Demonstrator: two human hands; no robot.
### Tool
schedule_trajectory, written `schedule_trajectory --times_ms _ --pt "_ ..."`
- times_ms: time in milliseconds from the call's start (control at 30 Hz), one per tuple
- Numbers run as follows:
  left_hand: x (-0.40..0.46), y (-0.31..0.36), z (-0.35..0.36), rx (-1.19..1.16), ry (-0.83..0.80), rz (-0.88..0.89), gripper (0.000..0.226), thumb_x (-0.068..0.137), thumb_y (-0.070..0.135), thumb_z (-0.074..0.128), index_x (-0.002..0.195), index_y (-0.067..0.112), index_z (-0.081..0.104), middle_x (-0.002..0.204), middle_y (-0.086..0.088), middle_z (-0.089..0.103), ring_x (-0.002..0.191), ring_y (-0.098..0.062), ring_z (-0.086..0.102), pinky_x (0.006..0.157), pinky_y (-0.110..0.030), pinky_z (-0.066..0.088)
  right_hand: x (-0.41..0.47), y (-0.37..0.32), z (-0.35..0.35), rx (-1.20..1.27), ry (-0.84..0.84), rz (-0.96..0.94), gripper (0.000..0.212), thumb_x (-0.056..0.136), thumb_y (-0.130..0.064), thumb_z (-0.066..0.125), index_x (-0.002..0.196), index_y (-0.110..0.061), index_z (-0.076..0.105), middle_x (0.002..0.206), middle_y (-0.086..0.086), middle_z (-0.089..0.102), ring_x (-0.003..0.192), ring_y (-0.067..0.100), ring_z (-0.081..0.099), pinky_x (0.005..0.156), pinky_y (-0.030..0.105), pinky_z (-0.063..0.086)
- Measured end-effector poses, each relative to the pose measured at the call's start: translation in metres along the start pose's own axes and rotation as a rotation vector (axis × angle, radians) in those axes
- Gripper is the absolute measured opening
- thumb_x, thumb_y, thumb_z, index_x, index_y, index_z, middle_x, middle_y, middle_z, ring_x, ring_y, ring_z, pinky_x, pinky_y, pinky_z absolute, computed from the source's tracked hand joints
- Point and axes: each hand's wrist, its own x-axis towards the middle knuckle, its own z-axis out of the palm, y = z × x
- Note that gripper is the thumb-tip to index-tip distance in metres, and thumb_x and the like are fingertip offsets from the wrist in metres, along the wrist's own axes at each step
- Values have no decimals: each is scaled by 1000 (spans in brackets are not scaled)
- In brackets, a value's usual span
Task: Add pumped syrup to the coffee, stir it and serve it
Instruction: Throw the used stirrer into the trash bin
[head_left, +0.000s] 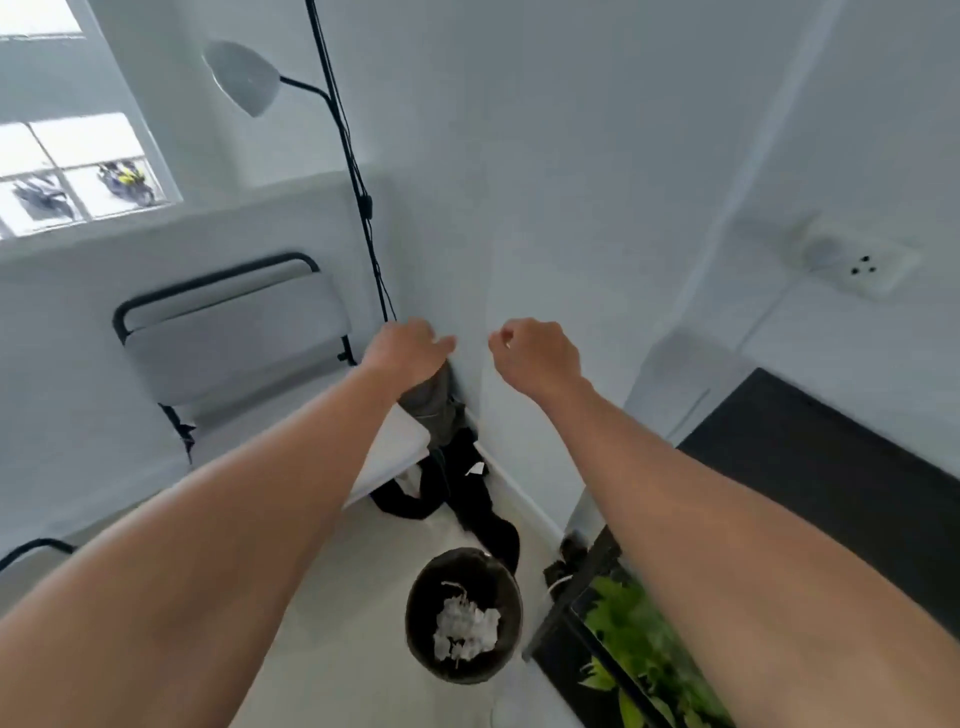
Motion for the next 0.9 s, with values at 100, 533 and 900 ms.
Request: schedule_trajectory --times_ms 100,533,900 --pt "-7 48 -32 -21 51 100 46 96 46 44 104 6 66 106 -14 67 95 -32 61 81 -36 48 -8 6 -63 -24 96 7 42 100 -41 39 100 -14 71 96 7 71 100 30 62 71 31 46" --pt "-144 277 -56 -113 116 586 57 92 53 55 130 12 57 133 -5 59 123 -24 53 100 -34 40 -154 128 -284 -120 381 250 38 100 -40 41 94 -13 67 87 6 66 85 27 62 70 32 47" --pt "-248 389 40 -129 -174 808 80 71 59 77 133 14 53 134 2 57 124 -16 51 104 -32 40 -299 264 -340 -122 469 560 36 96 -43 46 106 -19 70 104 7 70 100 27 63 82 34 49"
